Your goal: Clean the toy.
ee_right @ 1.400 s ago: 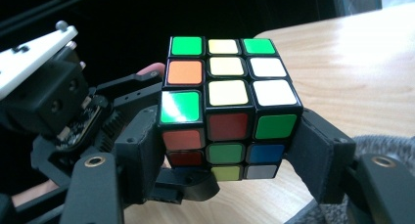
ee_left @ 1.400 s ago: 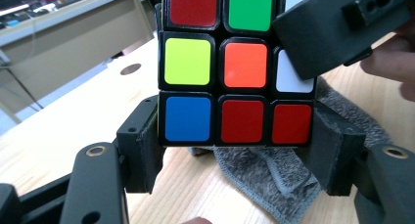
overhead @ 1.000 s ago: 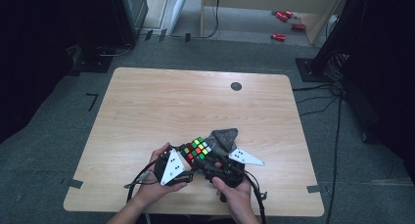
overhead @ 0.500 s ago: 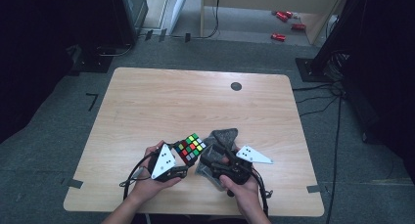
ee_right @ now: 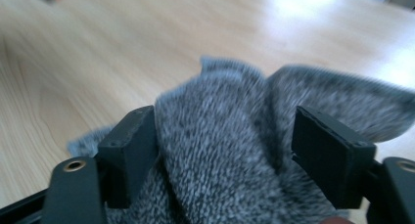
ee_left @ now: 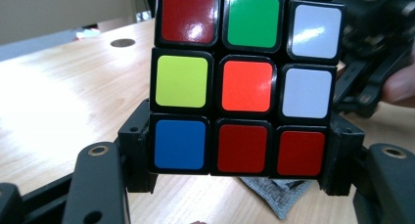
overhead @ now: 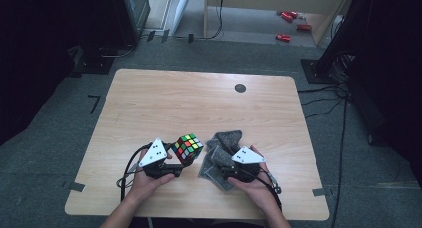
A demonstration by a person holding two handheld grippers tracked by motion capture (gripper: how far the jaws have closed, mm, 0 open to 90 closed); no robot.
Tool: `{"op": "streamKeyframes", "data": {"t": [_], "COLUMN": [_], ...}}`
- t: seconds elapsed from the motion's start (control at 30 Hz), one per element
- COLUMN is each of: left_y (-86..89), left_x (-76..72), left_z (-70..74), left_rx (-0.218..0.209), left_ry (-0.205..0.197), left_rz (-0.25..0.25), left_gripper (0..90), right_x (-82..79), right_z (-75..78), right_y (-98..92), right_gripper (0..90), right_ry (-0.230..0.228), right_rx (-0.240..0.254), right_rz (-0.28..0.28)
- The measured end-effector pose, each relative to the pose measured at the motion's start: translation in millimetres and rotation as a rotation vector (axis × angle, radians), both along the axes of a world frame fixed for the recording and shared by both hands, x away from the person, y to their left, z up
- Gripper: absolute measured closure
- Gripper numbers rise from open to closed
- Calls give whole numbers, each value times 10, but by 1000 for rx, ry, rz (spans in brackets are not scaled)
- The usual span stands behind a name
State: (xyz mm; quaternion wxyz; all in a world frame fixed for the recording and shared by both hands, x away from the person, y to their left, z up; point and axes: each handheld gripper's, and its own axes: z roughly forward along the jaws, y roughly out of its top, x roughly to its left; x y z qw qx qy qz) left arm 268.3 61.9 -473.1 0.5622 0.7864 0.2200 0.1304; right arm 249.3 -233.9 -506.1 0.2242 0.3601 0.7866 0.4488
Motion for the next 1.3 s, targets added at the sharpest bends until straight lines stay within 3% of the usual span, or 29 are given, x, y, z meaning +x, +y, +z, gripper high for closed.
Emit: {"op": "streamKeyframes", "data": {"t": [0.2,0.33,0.43,0.57,0.63,0.73,0.83,0.9,0.93,1.07,1.17,1.23,1.3], "left_y": [-8,5,15,25,19,6,3,2,1,-1,-3,-1,-6], "left_x": [16,16,14,24,25,15,14,15,14,-3,-12,-13,-17], "left_z": [-39,-26,-20,-22,-26,-26,-27,-28,-28,-23,-15,-14,-18], "left_rx": [29,23,23,21,21,29,29,28,30,25,25,28,37], "left_ry": [15,19,20,28,32,31,32,33,32,33,30,29,25], "left_rz": [8,18,21,22,18,14,12,8,7,-9,-5,-4,-7], "left_gripper": [337,337,337,337,337,337,337,337,337,337,336,336,336], "right_x": [67,75,43,5,34,80,98,113,111,92,93,80,37], "right_z": [-151,-156,-123,43,28,-75,-114,-148,-156,-145,-124,-67,24], "right_y": [17,-12,-31,-109,-117,-113,-109,-107,-109,-157,-176,-190,-183], "right_gripper": [232,245,245,207,131,99,178,248,292,574,660,710,730], "right_ry": [63,85,43,-31,0,70,88,140,145,136,137,142,101], "right_rx": [-120,-124,-127,-24,-48,-96,-86,-74,-69,-49,-40,0,61], "right_rz": [-12,-49,-53,-92,-122,-154,-174,-180,-181,-215,-226,-221,-190]}}
